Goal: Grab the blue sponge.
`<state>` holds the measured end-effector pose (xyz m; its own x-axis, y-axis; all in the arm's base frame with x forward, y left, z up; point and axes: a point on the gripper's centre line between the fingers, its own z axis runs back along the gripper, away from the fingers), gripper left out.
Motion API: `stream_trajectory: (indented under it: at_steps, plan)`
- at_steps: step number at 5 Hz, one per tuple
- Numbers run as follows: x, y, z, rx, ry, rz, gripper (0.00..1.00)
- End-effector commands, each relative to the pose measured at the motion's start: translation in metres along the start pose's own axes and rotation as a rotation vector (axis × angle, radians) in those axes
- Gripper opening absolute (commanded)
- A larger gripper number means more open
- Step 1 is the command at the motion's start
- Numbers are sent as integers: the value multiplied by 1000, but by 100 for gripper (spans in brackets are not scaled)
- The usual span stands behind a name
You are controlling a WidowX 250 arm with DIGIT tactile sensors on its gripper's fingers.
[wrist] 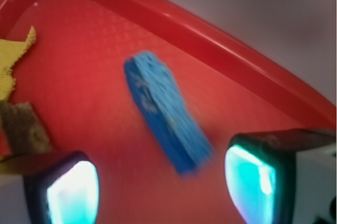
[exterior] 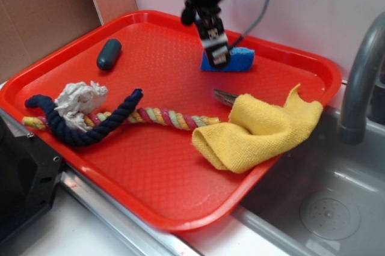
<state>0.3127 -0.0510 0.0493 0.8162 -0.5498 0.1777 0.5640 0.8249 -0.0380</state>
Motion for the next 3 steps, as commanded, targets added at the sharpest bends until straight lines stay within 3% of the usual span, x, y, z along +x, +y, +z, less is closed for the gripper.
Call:
stream_trajectory:
  at_steps: [1, 3]
  plan:
    - [15, -6, -10, 9, -85, -8, 0]
    - [-2, -17, 29, 33, -96, 51, 0]
